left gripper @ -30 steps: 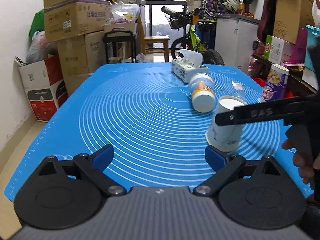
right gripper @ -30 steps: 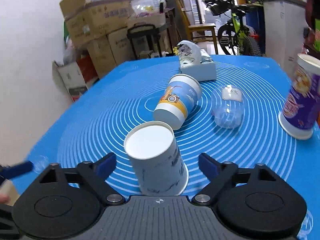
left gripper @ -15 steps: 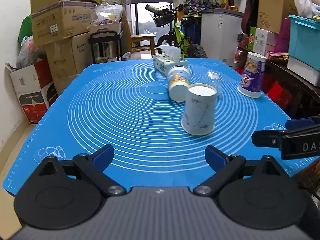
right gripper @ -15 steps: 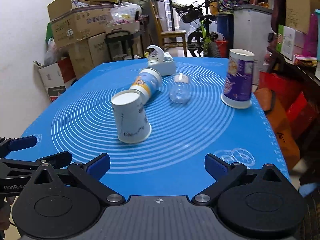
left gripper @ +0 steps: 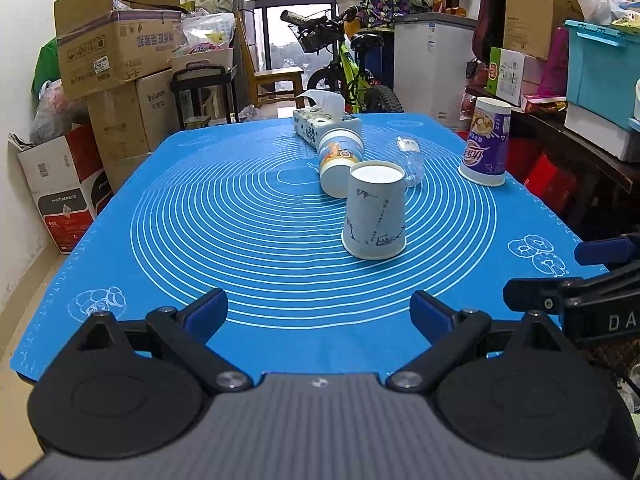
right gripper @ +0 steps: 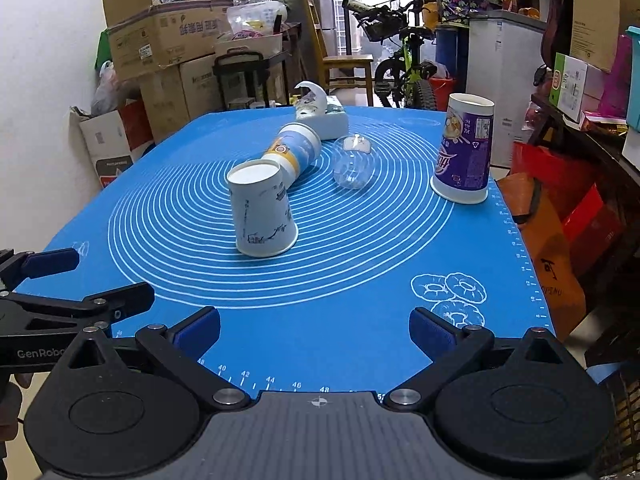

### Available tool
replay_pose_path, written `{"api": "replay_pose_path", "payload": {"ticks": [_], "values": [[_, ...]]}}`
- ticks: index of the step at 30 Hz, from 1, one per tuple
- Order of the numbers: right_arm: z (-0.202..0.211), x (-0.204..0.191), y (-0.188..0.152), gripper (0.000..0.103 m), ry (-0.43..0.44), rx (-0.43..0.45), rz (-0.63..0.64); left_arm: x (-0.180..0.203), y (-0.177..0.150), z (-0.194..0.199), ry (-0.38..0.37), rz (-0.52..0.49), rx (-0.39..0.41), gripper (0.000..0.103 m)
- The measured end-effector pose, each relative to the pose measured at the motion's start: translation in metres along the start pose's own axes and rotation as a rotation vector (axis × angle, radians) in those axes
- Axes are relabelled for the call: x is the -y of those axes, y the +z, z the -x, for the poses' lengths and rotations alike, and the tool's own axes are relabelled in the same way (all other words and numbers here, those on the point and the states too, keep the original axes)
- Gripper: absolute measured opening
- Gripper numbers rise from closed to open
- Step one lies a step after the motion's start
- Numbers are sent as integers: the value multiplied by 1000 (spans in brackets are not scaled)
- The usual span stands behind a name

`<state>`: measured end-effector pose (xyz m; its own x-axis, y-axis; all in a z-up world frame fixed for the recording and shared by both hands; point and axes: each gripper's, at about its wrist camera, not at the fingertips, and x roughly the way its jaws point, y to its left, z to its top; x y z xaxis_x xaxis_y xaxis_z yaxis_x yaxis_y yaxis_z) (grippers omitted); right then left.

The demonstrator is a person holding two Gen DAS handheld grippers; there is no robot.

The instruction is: Flip cup upside down

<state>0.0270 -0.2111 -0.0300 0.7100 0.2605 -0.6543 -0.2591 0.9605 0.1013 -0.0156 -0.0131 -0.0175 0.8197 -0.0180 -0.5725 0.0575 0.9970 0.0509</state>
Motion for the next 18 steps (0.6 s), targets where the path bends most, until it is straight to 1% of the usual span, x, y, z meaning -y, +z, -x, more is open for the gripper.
{"api": "replay_pose_path", "payload": {"ticks": [10, 18], "values": [[2, -1, -1, 100, -15, -5, 14, 0, 0, 0, 3, 5, -5, 97], [7, -4, -1, 100, -24, 11, 28, -2, -1, 0, 1, 8, -10, 97]]}}
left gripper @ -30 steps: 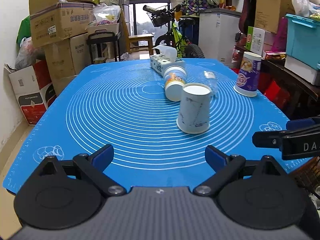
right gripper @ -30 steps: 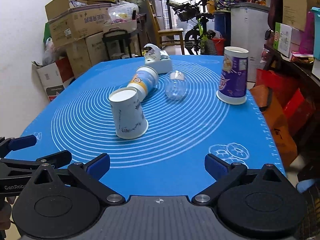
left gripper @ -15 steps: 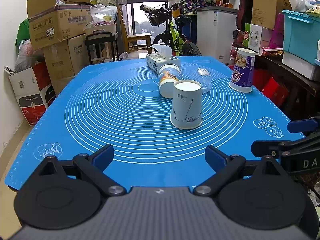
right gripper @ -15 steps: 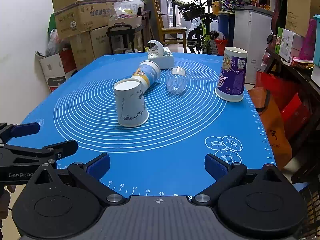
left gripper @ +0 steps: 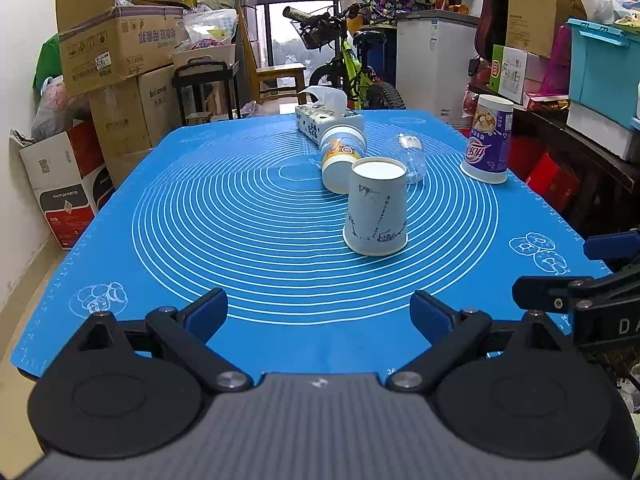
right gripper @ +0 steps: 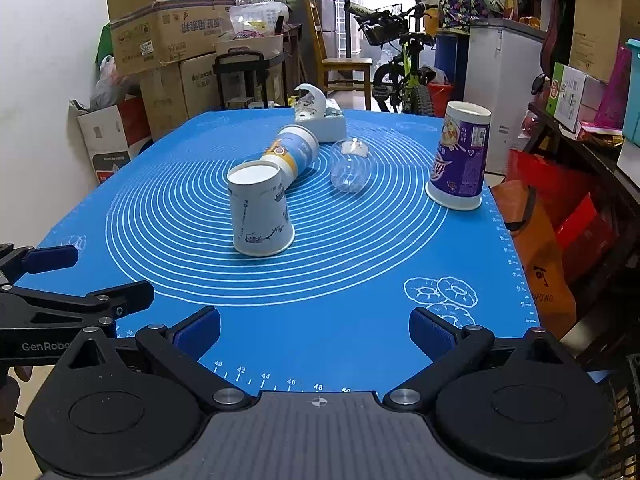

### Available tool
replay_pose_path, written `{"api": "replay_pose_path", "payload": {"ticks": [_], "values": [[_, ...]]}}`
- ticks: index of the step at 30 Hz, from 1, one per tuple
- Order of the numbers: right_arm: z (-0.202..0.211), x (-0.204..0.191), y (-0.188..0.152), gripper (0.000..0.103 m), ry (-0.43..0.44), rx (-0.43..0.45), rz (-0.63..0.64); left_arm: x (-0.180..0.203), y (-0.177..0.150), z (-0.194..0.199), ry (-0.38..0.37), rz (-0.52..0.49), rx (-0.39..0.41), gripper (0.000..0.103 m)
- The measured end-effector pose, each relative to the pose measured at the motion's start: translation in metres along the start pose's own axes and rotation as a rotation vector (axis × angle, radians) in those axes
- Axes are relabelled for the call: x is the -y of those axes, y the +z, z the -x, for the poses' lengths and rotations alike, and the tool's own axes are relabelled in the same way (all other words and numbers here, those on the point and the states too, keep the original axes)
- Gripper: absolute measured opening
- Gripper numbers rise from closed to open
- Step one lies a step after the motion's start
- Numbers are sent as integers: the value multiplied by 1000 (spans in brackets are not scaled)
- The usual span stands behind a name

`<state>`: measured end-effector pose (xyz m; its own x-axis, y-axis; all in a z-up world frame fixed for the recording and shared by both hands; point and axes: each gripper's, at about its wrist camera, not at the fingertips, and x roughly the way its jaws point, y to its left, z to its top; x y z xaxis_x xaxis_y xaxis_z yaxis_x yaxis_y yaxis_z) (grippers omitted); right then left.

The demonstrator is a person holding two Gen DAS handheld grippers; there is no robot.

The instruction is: Flip cup upside down

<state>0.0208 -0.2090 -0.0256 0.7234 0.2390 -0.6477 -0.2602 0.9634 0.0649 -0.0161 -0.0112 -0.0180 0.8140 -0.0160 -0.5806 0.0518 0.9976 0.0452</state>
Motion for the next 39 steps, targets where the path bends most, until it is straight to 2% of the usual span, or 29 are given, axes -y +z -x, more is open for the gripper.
{"api": "replay_pose_path", "payload": {"ticks": [39], "values": [[2, -8, -3, 100, -4, -8, 50, 1, -1, -1, -1, -3, -5, 97]]}}
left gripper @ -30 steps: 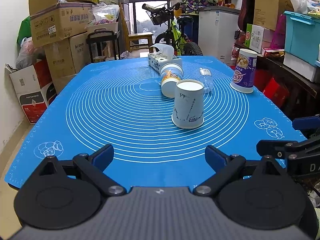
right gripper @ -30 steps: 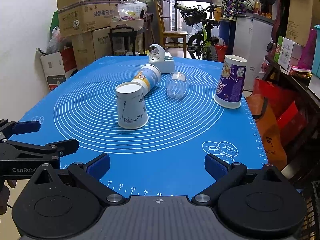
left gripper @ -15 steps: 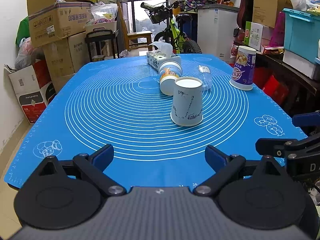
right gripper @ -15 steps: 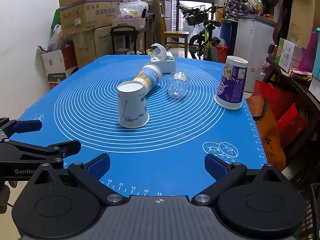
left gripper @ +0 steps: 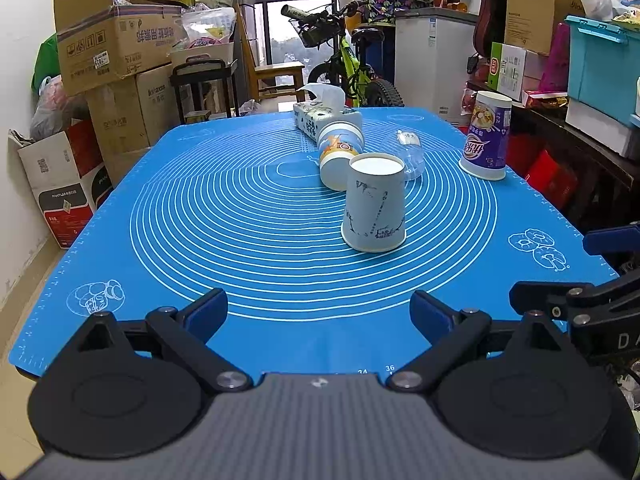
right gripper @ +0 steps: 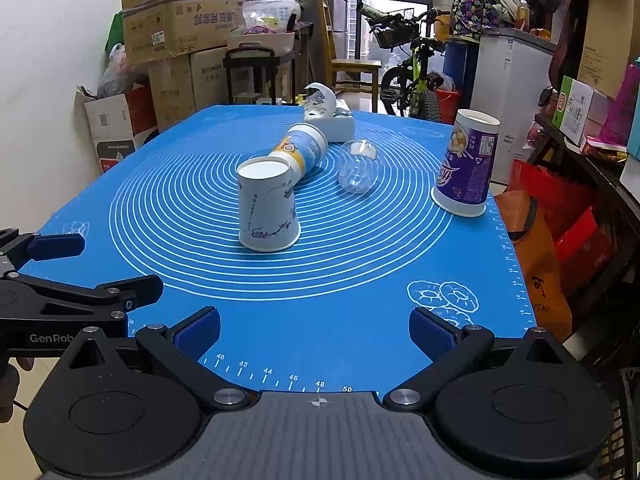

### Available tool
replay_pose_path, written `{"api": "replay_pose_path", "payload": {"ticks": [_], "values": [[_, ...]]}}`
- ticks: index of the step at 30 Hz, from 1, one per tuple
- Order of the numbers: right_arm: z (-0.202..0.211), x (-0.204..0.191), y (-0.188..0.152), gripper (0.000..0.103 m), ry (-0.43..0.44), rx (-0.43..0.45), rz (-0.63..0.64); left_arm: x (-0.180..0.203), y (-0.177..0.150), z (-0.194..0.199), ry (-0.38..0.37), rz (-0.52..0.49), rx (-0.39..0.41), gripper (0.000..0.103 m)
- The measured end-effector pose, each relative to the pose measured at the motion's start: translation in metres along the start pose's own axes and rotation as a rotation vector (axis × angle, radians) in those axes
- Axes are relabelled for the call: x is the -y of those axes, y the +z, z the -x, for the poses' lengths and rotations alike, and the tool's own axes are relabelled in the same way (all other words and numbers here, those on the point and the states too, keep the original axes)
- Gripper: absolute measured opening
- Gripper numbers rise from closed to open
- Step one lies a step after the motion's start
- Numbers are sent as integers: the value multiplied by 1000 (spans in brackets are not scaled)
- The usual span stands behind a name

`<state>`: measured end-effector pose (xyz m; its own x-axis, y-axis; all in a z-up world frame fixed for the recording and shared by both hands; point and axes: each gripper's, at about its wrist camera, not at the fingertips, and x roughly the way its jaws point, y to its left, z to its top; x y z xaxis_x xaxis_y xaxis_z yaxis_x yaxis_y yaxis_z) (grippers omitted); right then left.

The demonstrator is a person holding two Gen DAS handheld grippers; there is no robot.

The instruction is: Flip cup upside down

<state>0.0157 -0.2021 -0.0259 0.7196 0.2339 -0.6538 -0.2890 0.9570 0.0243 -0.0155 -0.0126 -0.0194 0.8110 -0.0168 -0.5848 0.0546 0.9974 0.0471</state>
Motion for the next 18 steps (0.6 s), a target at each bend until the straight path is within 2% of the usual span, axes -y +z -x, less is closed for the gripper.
{"api": "replay_pose_path", "payload": {"ticks": [18], "values": [[0, 0, 0, 100, 0, -3, 1, -1, -3, 0, 1, -7, -3, 97]]}}
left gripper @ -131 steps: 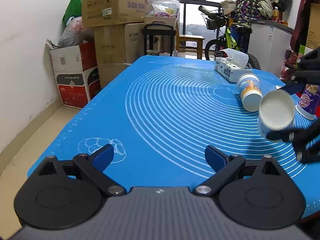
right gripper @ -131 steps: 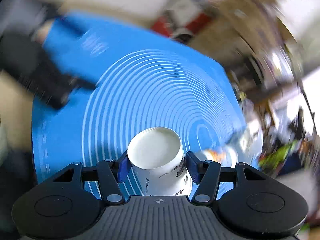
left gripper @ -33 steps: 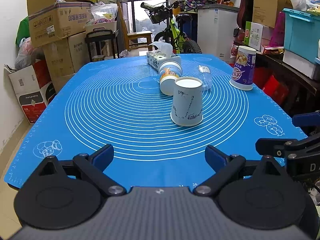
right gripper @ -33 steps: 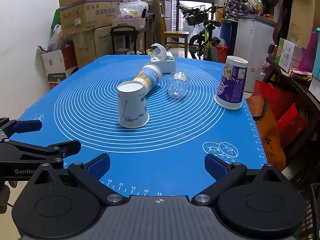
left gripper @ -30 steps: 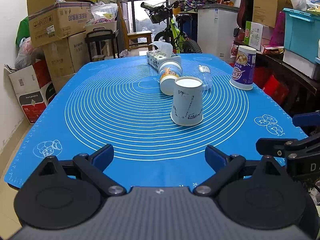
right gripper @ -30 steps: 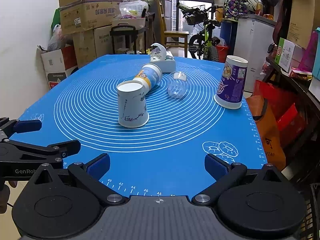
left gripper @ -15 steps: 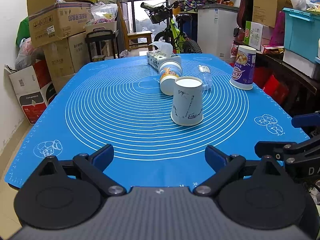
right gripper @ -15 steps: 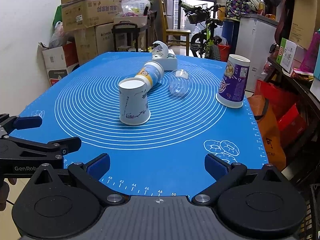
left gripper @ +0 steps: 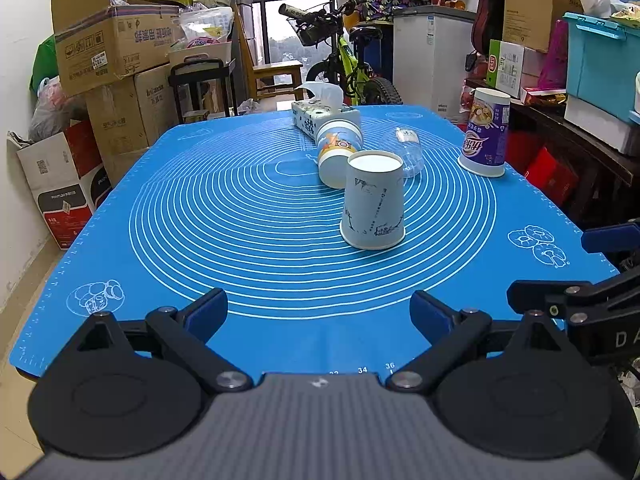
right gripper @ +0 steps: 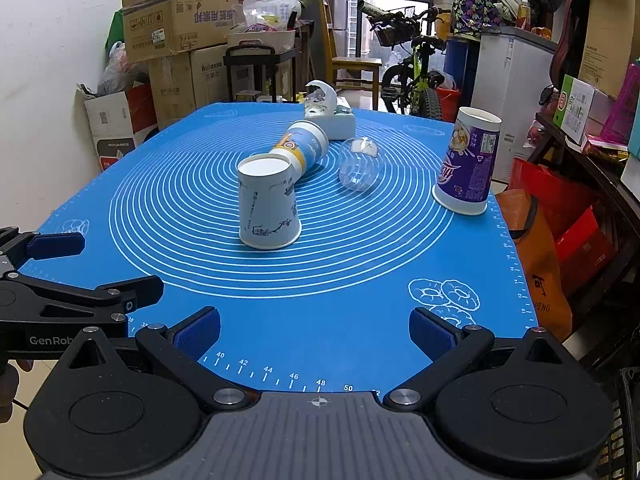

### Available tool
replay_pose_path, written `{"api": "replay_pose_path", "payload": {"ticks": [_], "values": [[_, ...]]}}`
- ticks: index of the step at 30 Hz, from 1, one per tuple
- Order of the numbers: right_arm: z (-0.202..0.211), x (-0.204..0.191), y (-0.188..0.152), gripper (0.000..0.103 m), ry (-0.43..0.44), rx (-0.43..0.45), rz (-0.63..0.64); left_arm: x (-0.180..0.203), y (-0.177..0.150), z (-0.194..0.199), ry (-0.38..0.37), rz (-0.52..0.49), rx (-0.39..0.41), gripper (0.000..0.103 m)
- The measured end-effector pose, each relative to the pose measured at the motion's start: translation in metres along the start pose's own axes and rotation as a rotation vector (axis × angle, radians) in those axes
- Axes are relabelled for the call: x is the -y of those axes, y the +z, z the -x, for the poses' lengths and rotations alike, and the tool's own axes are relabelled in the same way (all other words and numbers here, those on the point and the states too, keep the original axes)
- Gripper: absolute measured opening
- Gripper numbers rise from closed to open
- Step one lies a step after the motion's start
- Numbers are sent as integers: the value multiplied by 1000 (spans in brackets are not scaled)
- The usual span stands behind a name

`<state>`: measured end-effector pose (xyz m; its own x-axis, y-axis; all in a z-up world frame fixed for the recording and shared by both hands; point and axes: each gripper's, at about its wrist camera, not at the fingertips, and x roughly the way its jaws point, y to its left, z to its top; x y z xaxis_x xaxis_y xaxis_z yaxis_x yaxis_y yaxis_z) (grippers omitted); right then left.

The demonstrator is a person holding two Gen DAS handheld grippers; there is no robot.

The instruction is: Flip cup upside down

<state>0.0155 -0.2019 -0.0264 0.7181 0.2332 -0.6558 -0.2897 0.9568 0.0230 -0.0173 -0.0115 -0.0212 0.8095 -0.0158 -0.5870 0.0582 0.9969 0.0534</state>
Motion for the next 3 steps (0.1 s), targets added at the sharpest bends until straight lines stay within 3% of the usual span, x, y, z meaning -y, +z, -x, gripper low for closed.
{"api": "replay_pose_path", "payload": {"ticks": [3], "values": [[0, 0, 0, 100, 0, -1, -1, 0, 0, -1, -1, 0, 0, 97]]}}
